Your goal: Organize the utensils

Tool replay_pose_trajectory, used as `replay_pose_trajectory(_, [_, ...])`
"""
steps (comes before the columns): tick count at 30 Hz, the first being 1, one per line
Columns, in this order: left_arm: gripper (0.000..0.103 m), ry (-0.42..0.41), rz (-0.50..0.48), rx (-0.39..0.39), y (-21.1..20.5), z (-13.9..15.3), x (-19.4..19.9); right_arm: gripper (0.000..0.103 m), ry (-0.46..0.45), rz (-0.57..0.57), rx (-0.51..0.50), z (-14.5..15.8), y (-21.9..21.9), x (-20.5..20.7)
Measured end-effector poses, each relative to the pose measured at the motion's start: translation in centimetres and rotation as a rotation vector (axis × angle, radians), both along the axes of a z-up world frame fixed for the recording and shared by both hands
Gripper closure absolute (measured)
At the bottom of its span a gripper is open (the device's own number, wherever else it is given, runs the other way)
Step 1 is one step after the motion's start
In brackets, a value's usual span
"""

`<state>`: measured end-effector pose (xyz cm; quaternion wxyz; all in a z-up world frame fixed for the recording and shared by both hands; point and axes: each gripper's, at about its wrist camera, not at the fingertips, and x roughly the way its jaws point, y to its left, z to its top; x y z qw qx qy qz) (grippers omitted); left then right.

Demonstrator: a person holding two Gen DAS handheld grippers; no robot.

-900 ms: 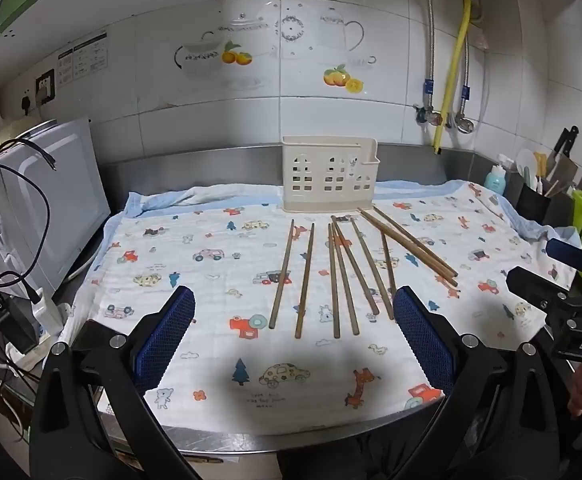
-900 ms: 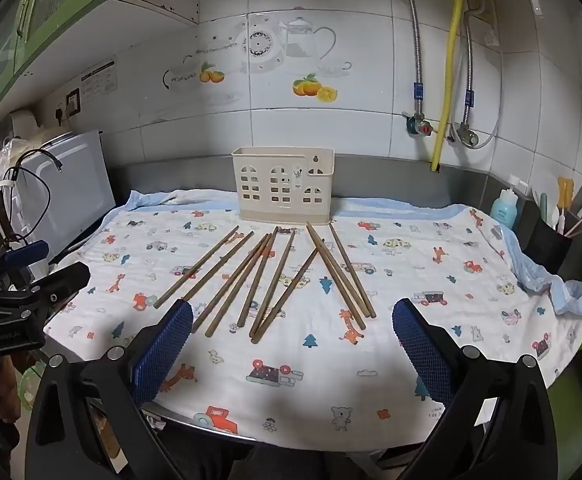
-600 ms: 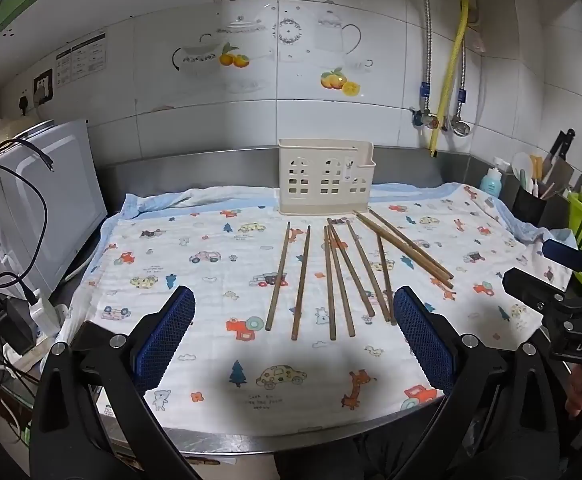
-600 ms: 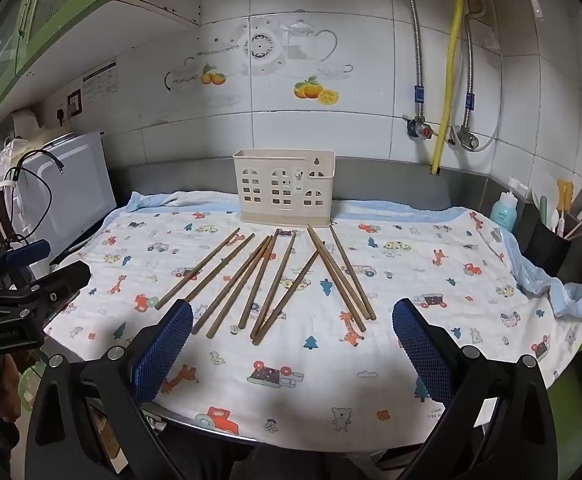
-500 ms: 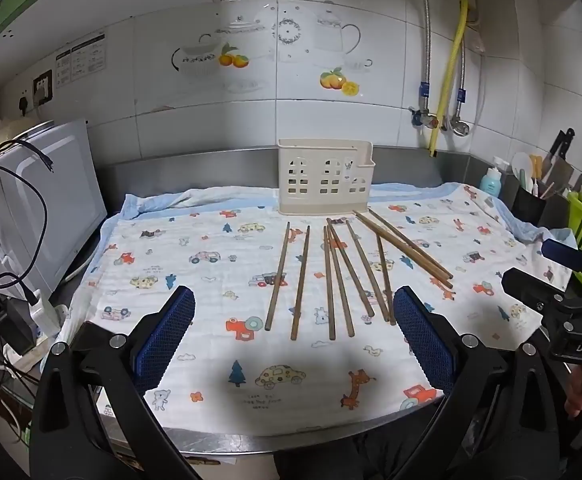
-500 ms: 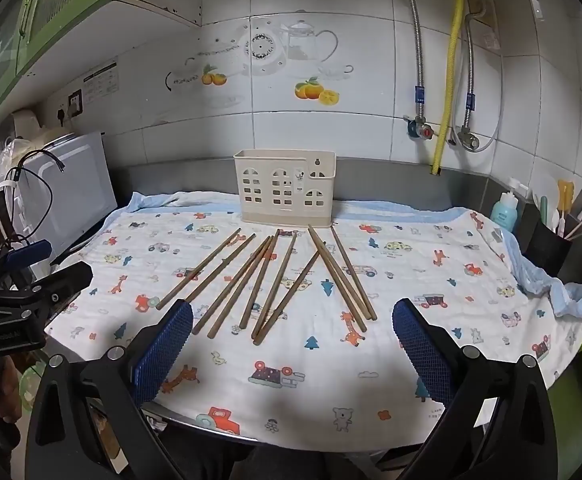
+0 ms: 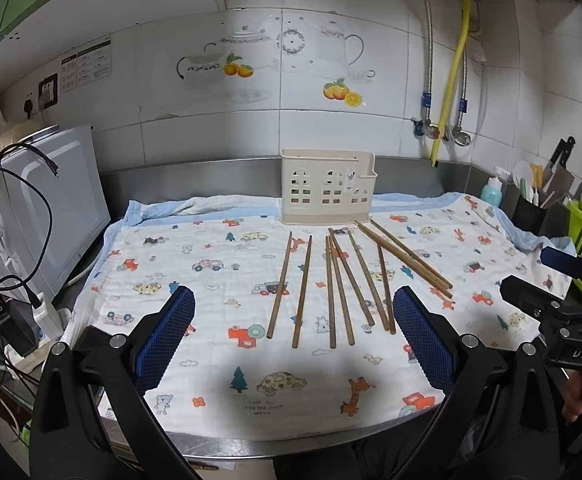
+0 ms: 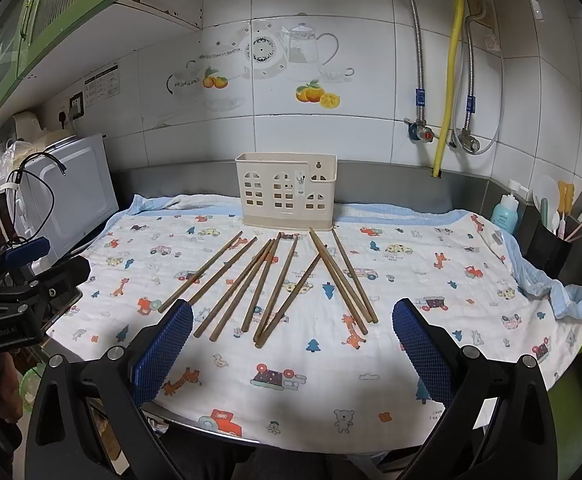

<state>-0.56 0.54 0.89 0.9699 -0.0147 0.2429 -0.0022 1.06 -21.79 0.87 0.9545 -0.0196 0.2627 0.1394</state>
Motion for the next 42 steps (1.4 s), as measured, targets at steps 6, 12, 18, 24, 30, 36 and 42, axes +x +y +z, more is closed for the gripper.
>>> replay_pose_trajectory(6, [0.005,-0.031,0.009,-0.024,0.6,0.2,-0.1,0.006,-0.026,-0.013,0.018,0.7,-0.5,-0.1])
replay_pose_trajectory(12, [0.005,-0.064,0.016,-0.044,0.8,0.7,-0.3,0.006,-0.051,-0.015,0.027,1.4,-0.8,-0.3])
replay_pose_trajectory(18, [0.005,-0.081,0.023,-0.042,0.6,0.7,-0.7,0.006,-0.067,-0.013,0.03,2.0,-0.8,-0.5])
replay_pose_trajectory(24, [0.005,-0.092,0.027,-0.038,0.6,0.8,-0.8,0.006,-0.079,-0.009,0.035,2.3,-0.8,-0.7])
replay_pose_trajectory(30, [0.005,-0.101,0.035,-0.037,0.6,0.9,-0.9,0.006,-0.082,-0.009,0.037,2.4,-0.9,-0.7])
replay_pose_trajectory(36, [0.005,-0.102,0.033,-0.039,0.6,1.0,-0.9,0.006,-0.087,-0.007,0.038,2.5,-0.9,-0.8])
replay_pose_trajectory(42, [0.005,-0.112,0.037,-0.037,0.7,1.2,-1.1,0.006,-0.092,-0.004,0.04,2.7,-0.8,-1.0])
